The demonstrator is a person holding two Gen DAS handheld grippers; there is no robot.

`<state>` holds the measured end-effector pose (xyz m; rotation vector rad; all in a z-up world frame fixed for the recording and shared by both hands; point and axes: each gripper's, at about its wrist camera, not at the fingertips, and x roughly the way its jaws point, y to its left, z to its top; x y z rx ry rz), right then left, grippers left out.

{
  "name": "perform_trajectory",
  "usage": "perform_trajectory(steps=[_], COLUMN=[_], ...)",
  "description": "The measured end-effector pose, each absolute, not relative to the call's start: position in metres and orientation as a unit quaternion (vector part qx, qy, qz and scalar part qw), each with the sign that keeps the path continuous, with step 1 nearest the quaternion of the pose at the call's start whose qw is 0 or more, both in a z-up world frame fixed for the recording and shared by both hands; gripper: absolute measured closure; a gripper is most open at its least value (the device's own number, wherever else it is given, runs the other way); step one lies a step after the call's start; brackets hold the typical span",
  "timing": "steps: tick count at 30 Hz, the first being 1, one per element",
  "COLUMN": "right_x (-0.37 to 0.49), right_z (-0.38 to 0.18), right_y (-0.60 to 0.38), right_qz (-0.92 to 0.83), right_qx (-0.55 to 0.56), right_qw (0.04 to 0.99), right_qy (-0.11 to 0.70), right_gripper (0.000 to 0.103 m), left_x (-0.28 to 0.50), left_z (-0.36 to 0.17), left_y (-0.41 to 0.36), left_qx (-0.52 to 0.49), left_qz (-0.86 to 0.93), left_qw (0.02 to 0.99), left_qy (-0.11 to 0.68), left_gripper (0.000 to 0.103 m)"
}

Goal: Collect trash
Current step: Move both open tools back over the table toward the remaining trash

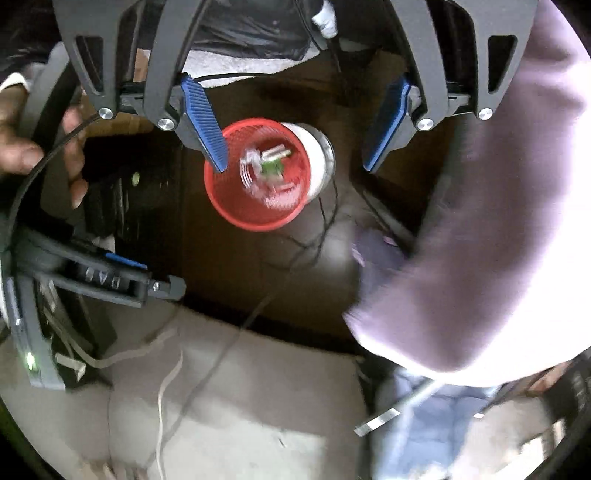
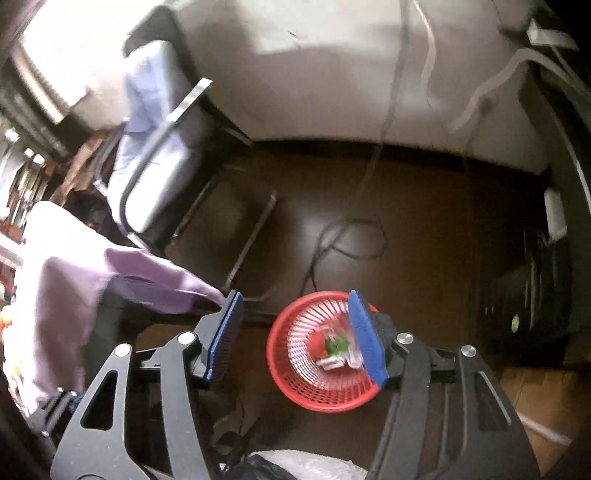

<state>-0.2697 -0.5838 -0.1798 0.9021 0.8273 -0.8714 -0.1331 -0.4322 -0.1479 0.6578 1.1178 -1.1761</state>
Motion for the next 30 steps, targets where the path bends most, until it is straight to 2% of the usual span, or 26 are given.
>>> perform_trajectory(steps=[9,14,15,23,27,30], right_x=[-0.183,-0.117,-0.100,0.012,0.053,0.073], right_z=[-0.086,-0.049,-0.042,-0.010,0.001,0.004], right_y=[-0.513,-0.451,-0.435,-0.317,-0.266,-0.235], right_qz=[-0.309,-0.242,-0.221,-0.075,-0.019,0.029], right_qx=[0.302,0.233,0.219,0.134,0.102,0.077], right_qw=[0.828,0.874,0.884,0.919,0.922,0.925], right_qy=[0.356,0.350,0.348,0.363,0.374,0.371], right_gripper=[0.039,0.033,0.033,0.029,0.029,0.025], left_x=[-0.062,-0.005,0.005,0.108,0.154,0.181], left_z=[-0.045,0.002,0.008,0.039,0.037,0.023], left_y=[-0.326,-0.232,-0.216,-0.067,-0.010,0.017], left_qx=[0.186,0.133,0.122,0.038,-0.037,-0.071], left_qz=[-0.479,-0.372,-0.357,-0.182,-0.141,-0.114], left_qw=[0.737,0.828,0.838,0.906,0.906,0.906], left_qy=[0.440,0.398,0.393,0.381,0.397,0.403], left_gripper=[0.022,0.021,0.018,0.013,0.014,0.014])
